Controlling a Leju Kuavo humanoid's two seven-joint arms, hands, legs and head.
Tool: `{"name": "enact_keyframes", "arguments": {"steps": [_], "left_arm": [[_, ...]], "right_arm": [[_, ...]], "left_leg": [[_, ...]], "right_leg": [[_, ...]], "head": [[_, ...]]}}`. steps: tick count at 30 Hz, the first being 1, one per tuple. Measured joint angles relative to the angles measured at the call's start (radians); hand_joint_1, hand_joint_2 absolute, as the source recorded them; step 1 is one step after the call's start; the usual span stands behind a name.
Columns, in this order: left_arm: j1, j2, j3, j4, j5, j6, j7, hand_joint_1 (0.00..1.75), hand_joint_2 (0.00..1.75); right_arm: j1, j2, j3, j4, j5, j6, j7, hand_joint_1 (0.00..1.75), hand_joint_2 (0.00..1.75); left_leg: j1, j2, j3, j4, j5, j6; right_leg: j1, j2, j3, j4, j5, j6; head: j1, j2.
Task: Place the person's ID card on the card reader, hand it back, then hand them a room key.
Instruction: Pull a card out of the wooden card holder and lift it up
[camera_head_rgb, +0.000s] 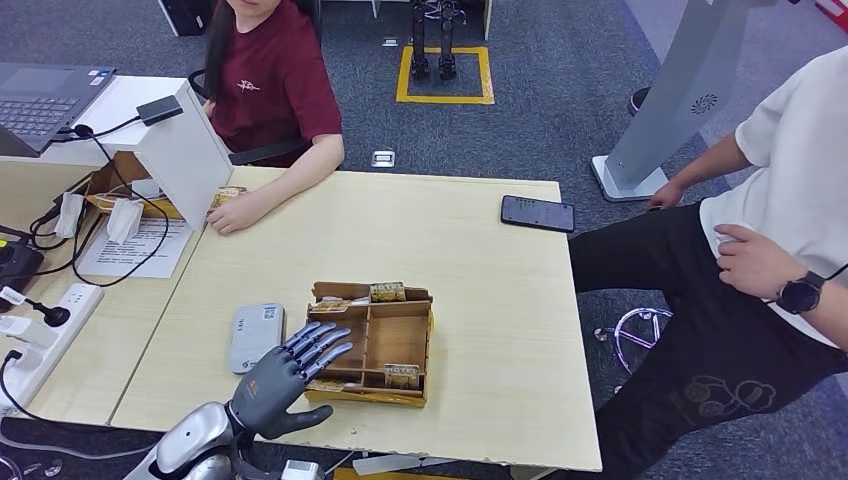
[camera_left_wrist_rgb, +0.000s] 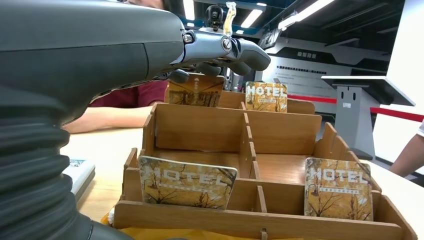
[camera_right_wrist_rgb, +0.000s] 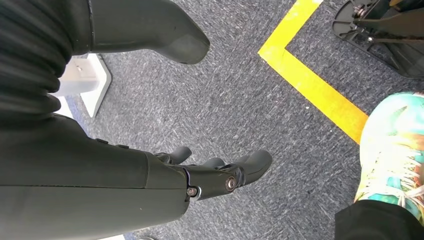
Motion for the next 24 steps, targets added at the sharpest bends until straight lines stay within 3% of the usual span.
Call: {"name": "enact_keyframes", "arguments": {"steps": [17,21,24], "left_arm": [[-0.01,-0.025,0.0,0.044,-0.018,0.048,0.049,0.0,1.75],[-0.01,-0.028,0.0,0.05,-0.021,0.05,0.051,1.72,1.75],[-0.011,-0.029,0.0,0.055,-0.021,0.042,0.052,1.75,1.75]], "right_arm": [[0.0,0.0,0.015,0.0,-0.001,-0.005,-0.01,0.0,1.75],[0.0,0.0,0.015,0.0,-0.001,-0.005,-0.011,0.0,1.75],[0.0,0.0,0.015,0.0,-0.002,-0.005,-0.011,0.0,1.75]], "left_leg": [[0.0,0.0,0.0,0.0,0.0,0.0],[0.0,0.0,0.0,0.0,0.0,0.0],[0.0,0.0,0.0,0.0,0.0,0.0]], "right_leg": [[0.0,0.0,0.0,0.0,0.0,0.0],[0.0,0.0,0.0,0.0,0.0,0.0],[0.0,0.0,0.0,0.0,0.0,0.0]], "head": [[0.0,0.0],[0.0,0.0],[0.0,0.0]]}}
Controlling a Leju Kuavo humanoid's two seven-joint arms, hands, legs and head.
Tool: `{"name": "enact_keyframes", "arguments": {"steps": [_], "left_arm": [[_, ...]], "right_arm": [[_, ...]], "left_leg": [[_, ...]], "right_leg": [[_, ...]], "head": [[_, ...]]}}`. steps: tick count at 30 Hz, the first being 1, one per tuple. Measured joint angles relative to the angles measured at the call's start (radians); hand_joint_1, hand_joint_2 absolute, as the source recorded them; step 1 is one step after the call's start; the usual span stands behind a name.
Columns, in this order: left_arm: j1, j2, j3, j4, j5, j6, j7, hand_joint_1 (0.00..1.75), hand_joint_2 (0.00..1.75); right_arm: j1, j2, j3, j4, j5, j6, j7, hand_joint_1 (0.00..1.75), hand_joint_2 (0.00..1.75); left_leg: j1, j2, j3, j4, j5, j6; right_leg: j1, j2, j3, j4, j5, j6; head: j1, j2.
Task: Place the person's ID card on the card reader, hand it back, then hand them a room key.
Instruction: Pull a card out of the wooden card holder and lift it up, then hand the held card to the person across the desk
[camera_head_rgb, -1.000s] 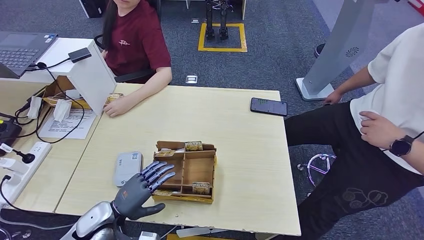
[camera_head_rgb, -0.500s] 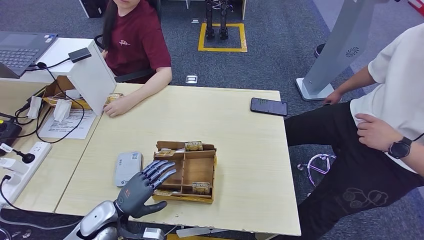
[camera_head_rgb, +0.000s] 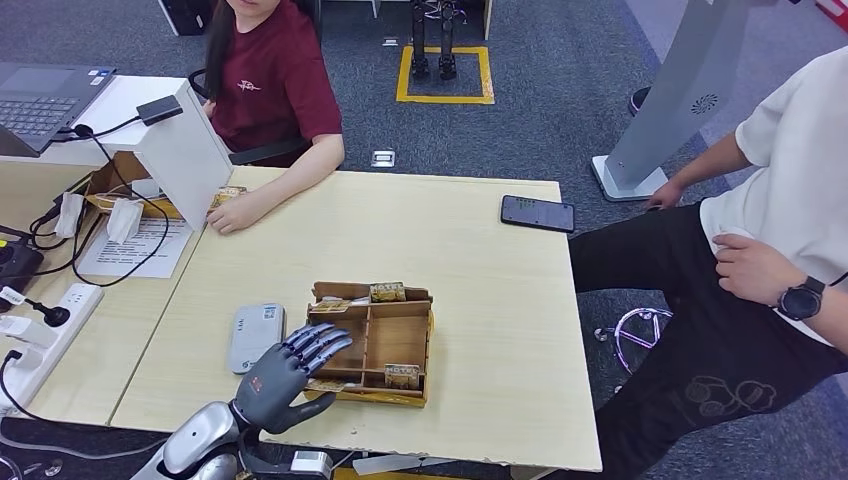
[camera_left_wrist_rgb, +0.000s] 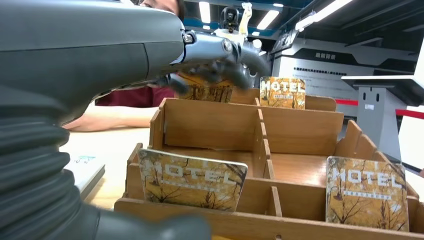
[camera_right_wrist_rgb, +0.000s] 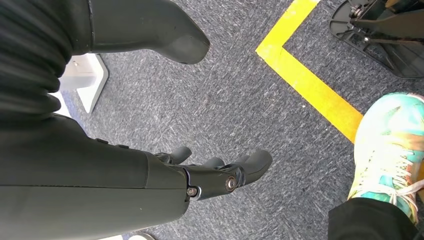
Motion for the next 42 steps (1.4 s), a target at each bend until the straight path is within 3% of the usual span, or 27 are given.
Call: {"name": "enact_keyframes", "arguments": {"steps": [21,27,34,42], "left_arm": [[-0.001,0.0,0.0,0.01,0.023,-0.032,-0.013,1.75,1.75],[-0.002,-0.002,0.015,-0.004,0.107,-0.02,-0.038,1.75,1.75],[-0.036,0.003,0.107,-0.155,0.139,-0.013,0.017,1.75,1.75],[-0.159,0.036,0.316,-0.264,0.197,-0.061,0.099,1.75,1.75]], "right_arm": [[-0.007,0.0,0.0,0.0,-0.015,-0.017,-0.016,0.0,1.75],[-0.01,0.0,0.0,0.0,-0.015,-0.016,-0.015,0.0,1.75],[-0.004,0.0,0.0,0.0,-0.019,-0.017,-0.01,0.0,1.75],[0.003,0.0,0.0,0.0,-0.018,-0.015,0.009,0.0,1.75]], "left_leg": [[0.0,0.0,0.0,0.0,0.0,0.0],[0.0,0.0,0.0,0.0,0.0,0.0],[0.0,0.0,0.0,0.0,0.0,0.0],[0.001,-0.001,0.0,0.0,0.002,-0.001]], "right_leg": [[0.0,0.0,0.0,0.0,0.0,0.0],[0.0,0.0,0.0,0.0,0.0,0.0],[0.0,0.0,0.0,0.0,0.001,0.0],[0.0,0.0,0.0,0.0,0.002,0.0]], "head": [[0.0,0.0],[0.0,0.0],[0.0,0.0],[0.0,0.0]]}}
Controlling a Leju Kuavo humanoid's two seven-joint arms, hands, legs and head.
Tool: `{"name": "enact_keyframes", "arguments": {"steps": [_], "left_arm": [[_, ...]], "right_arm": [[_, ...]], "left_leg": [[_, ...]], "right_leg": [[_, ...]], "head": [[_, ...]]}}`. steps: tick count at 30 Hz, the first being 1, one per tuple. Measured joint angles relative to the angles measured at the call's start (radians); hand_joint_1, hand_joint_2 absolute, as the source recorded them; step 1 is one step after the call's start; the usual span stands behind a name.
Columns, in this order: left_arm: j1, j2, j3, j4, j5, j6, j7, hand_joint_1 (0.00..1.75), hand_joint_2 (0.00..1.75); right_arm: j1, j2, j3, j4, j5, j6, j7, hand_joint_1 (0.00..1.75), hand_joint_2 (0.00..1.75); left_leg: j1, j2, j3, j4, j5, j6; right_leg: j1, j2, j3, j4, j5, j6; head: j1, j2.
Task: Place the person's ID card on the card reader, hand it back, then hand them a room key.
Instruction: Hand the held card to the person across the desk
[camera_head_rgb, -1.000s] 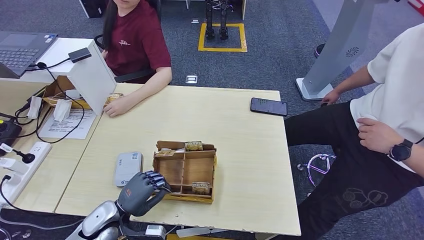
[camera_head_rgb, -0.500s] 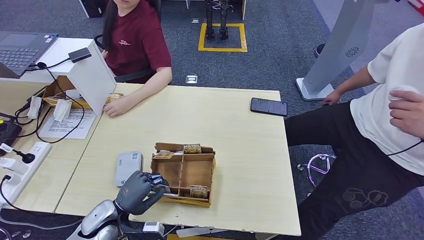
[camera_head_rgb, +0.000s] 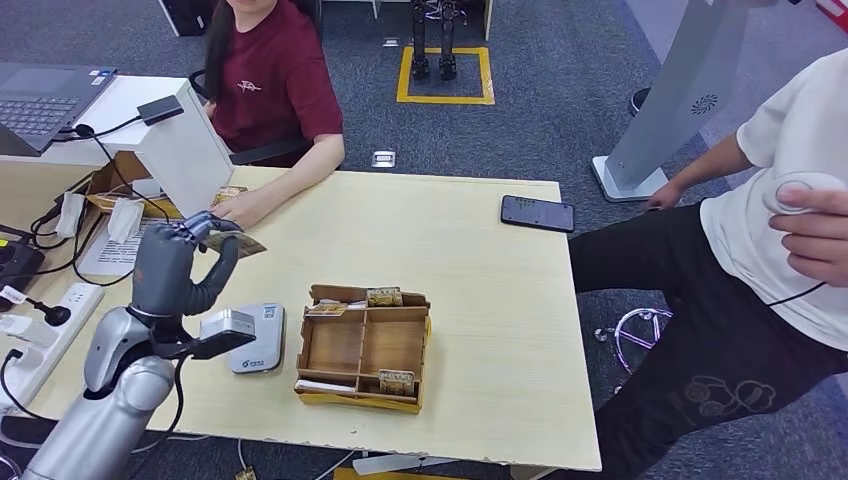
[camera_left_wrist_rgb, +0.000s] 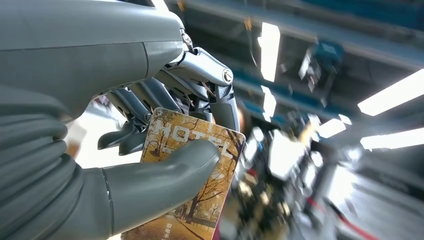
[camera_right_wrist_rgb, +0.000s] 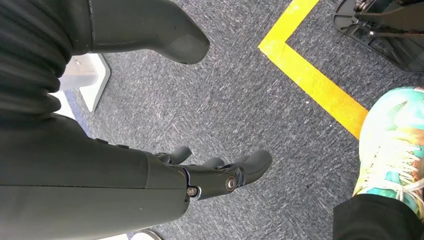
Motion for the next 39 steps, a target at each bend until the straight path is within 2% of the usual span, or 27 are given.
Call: {"name": "enact_keyframes", "arguments": {"steps": [5,9,12,15,26,30,39], "left_arm": [[-0.039,0.002,0.059,0.0,-0.014,-0.005,0.009,1.75,1.75],[-0.066,-0.001,0.078,0.014,-0.064,0.013,0.075,1.75,1.75],[-0.121,-0.006,0.098,0.079,-0.107,0.044,0.124,1.75,1.75],[-0.161,-0.011,0.115,0.158,-0.131,0.074,0.137,1.75,1.75],[-0.189,-0.027,0.128,0.277,-0.18,0.099,0.165,1.75,1.75],[-0.191,-0.032,0.128,0.3,-0.178,0.098,0.167,0.0,1.75],[-0.192,-0.038,0.141,0.338,-0.128,0.118,0.17,0.0,1.75]], "right_arm": [[0.0,0.0,0.0,0.0,0.001,0.001,0.001,0.0,1.75],[-0.001,0.0,0.001,0.0,0.002,0.0,-0.001,0.0,1.75],[-0.006,0.001,0.005,0.0,0.003,-0.004,-0.009,0.0,1.75],[-0.009,0.001,0.007,0.0,0.003,-0.004,-0.005,0.0,1.75],[-0.008,0.001,0.007,0.0,0.003,-0.004,0.008,0.0,1.75],[-0.008,0.001,0.007,0.0,0.003,-0.004,0.007,0.0,1.75],[-0.008,0.001,0.007,0.0,-0.002,-0.012,0.01,0.0,1.75]], "left_leg": [[0.0,0.0,0.0,0.0,0.0,0.0],[0.0,0.0,-0.001,0.0,0.0,0.0],[0.0,0.0,-0.001,0.0,0.0,0.0],[0.0,0.001,-0.001,0.0,0.001,-0.001],[0.0,0.001,-0.002,0.0,0.001,-0.001],[0.0,0.001,-0.002,0.0,0.001,-0.001],[0.0,0.001,-0.002,0.0,0.001,-0.001]], "right_leg": [[0.0,0.0,0.0,0.0,0.0,0.0],[0.0,0.0,-0.001,0.0,0.0,0.0],[0.0,0.0,-0.001,0.0,0.002,0.0],[0.0,0.001,-0.002,0.0,0.002,-0.001],[0.0,0.001,-0.002,0.0,0.002,-0.001],[0.0,0.001,-0.003,0.0,0.002,-0.001],[0.0,0.001,-0.003,0.0,0.002,-0.001]], "head": [[0.0,0.0],[0.0,0.0],[0.0,0.0],[0.0,0.0],[0.0,0.0],[0.0,0.0],[0.0,0.0]]}}
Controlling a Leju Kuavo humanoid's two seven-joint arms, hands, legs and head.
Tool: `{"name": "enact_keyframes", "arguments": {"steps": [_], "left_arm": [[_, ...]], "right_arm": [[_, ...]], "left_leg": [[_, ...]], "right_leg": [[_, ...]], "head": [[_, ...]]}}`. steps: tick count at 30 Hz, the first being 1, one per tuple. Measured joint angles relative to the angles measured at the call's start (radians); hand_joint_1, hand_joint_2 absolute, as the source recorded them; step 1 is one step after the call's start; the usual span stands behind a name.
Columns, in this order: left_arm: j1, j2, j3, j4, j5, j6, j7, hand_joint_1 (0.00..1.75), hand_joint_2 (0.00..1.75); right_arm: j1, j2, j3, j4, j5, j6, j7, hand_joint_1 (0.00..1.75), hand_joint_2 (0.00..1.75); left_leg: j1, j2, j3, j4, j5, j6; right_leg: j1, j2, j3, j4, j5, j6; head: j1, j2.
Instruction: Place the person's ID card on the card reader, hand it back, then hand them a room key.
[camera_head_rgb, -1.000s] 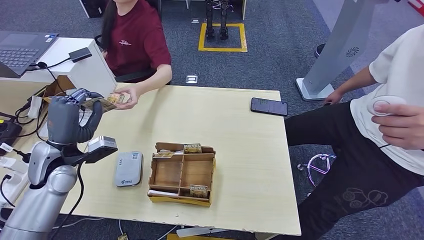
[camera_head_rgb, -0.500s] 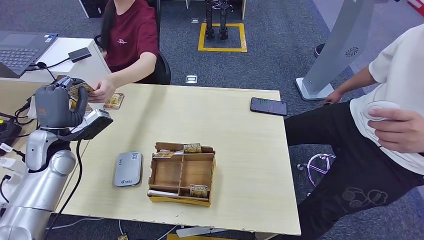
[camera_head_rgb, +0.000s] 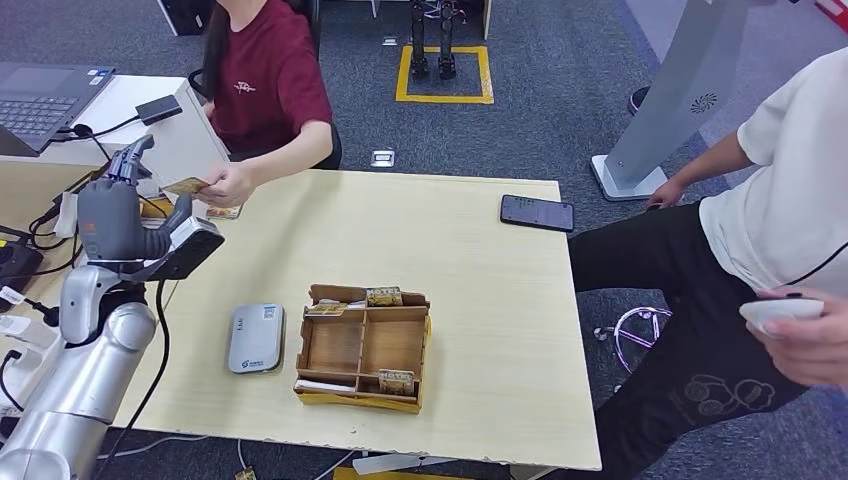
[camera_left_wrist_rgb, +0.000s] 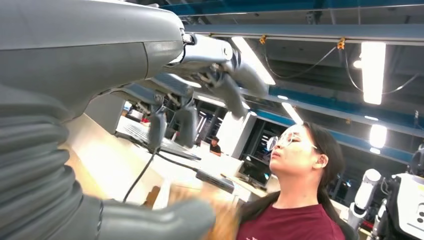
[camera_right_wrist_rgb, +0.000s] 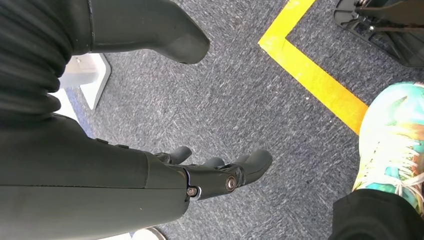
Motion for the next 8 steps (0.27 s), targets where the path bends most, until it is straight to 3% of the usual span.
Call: {"name": "enact_keyframes", "arguments": {"steps": [8], "left_arm": [[0.0,0.002,0.112,0.098,0.107,0.11,-0.021,0.0,1.75]], "right_arm": [[0.006,0.0,0.0,0.0,-0.005,-0.008,0.003,0.0,1.75]], "left_leg": [[0.0,0.0,0.0,0.0,0.0,0.0]], "right_leg": [[0.0,0.0,0.0,0.0,0.0,0.0]], "head": [[0.0,0.0]]}}
